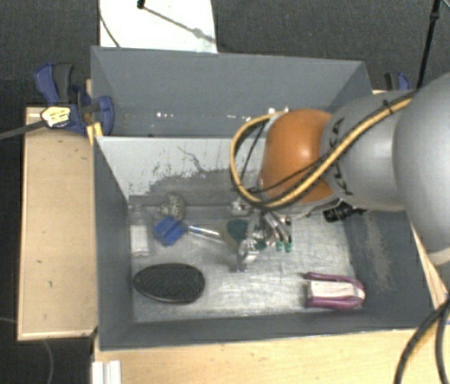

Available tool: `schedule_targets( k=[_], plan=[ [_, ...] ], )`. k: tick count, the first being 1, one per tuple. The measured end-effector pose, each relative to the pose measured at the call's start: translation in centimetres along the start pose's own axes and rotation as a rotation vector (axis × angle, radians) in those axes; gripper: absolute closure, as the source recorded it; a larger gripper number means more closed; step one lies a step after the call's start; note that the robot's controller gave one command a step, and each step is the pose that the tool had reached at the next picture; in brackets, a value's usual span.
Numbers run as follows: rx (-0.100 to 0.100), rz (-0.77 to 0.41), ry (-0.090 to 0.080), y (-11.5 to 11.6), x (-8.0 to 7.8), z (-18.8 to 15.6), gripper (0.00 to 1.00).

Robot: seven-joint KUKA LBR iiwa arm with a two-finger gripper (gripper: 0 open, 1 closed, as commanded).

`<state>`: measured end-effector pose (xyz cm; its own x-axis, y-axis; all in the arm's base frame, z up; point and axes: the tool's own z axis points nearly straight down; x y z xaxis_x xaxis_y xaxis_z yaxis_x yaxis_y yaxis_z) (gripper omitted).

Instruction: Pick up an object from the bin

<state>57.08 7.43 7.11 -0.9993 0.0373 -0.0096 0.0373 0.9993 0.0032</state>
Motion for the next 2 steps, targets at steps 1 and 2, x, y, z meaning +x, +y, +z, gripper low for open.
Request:
schedule_targets(
  k=[1, 2],
  plan=[
    [0.0, 0.003, -0.005, -0.1, -0.1, -0.4, 1.0],
    [0.0, 0.074, -0.002, 2.8, -1.9, -13.6, 1.0]
  ],
)
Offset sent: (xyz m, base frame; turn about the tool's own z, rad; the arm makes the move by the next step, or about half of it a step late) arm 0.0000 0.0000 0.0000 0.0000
